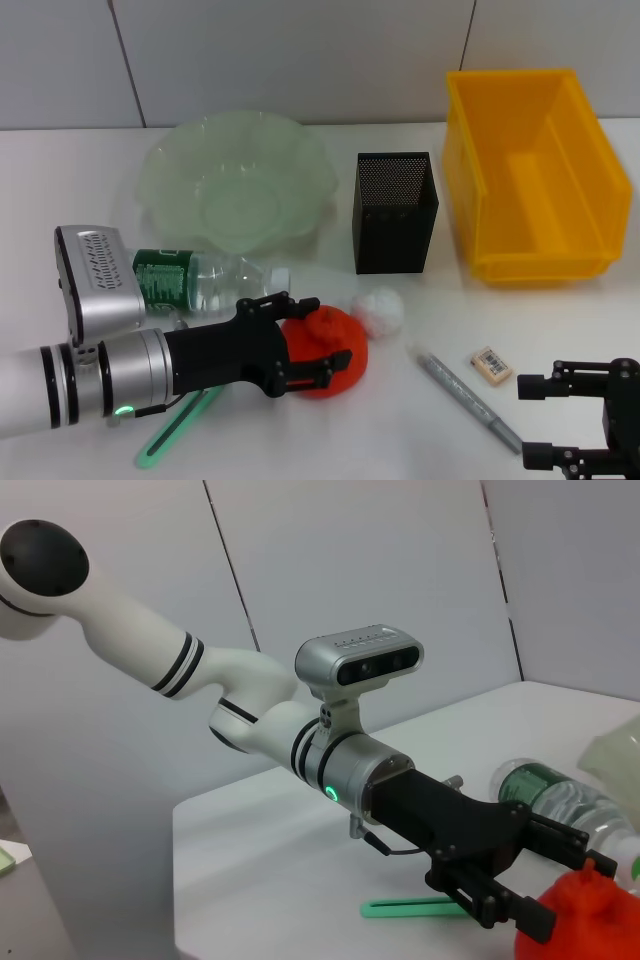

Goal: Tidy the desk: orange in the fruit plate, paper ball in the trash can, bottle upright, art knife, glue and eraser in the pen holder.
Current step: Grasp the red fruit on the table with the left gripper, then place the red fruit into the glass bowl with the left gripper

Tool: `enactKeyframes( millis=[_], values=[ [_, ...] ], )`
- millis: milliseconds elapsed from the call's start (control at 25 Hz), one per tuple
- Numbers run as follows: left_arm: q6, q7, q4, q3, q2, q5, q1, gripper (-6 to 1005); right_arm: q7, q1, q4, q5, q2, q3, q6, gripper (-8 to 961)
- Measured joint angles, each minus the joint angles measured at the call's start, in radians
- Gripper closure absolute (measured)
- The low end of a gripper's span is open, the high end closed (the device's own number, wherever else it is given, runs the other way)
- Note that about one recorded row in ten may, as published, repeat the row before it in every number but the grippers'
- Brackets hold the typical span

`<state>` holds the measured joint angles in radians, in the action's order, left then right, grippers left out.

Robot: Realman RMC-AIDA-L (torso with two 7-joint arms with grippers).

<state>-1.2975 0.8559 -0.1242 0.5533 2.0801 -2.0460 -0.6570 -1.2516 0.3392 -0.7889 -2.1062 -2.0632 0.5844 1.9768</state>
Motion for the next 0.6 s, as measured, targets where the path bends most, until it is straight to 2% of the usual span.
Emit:
enactKeyframes(
  millis=[80,280,440,600],
  values=[
    [0.003,0.0,0.0,0.0,0.0,0.0,0.0,187,0.001,0.0,0.0,0.0,0.0,0.0,0.0,263],
    [0.053,0.0,0.018,-0.001,0.0,0.006,-0.005,304,0.001,0.001,0.001,0.0,-0.001,-0.004,-0.002,264],
    [0.05,-0.001,0.02,-0.001,0.0,0.011,-0.004,468,0.001,0.001,0.0,0.0,-0.002,-0.007,-0.003,264],
    [0.034,-0.003,0.018,-0.001,0.0,0.019,0.001,574,0.001,-0.002,0.001,0.001,-0.003,-0.008,-0.003,263]
  ],
)
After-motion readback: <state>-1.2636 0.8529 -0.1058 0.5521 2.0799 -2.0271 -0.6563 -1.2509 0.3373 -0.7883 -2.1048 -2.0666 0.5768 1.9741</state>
